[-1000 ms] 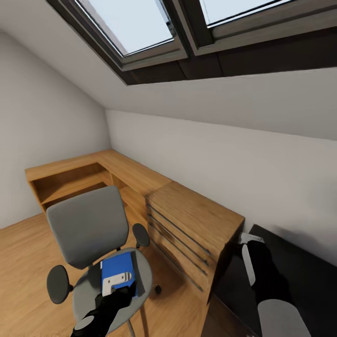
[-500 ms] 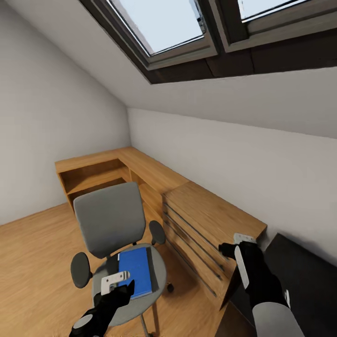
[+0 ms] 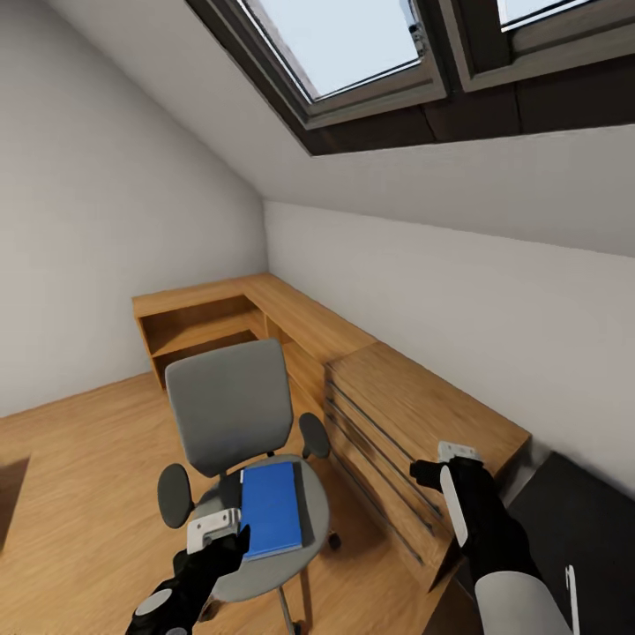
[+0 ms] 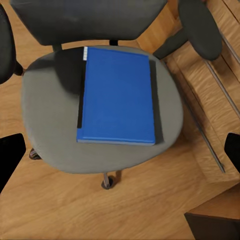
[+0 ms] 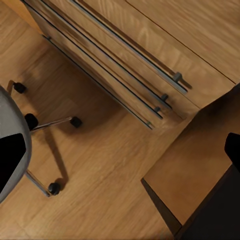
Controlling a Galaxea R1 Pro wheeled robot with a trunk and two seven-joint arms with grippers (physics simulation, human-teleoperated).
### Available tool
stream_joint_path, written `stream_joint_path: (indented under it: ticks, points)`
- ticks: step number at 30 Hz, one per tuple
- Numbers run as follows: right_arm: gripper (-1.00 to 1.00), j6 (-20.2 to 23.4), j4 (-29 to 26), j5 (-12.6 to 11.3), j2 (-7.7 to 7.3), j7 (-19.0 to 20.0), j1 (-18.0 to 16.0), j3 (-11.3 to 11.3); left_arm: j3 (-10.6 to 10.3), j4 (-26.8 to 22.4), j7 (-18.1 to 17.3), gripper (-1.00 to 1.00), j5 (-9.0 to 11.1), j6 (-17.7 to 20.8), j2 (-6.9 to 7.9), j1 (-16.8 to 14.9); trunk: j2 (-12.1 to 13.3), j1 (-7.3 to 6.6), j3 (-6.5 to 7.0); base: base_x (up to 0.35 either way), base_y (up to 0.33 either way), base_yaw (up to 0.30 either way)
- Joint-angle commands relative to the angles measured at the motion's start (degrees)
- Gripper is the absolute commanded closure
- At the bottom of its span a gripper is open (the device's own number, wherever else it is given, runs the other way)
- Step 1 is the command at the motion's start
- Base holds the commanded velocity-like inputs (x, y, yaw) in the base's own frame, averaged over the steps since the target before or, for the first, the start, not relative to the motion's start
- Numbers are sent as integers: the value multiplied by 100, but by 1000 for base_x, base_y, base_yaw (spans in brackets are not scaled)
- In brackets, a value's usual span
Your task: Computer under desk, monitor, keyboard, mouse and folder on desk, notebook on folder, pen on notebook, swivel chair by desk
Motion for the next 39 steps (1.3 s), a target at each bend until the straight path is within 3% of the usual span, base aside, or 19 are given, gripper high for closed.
stream_joint_path:
  ticks: [1,13,29,39]
  points:
    - [-100,16,-7,36,5,19,8,-10,-4,-9,36,-100,18,19,5,-9,-14,4,-14,0,0,27]
    - [-100,-129,-35,32,-1,42,96,161,28,-8,35,-100,24,22,6,-9,-14,4,-16,0,0,8]
    - [-100,-137,-104,-25,9,34,101,200,36,-8,30,-100,24,22,12,-9,-14,4,-16,0,4,0]
    - [-100,-145,-134,-27,18,26,101,199,32,-8,31,-100,24,22,6,-9,-14,4,-16,0,292,255]
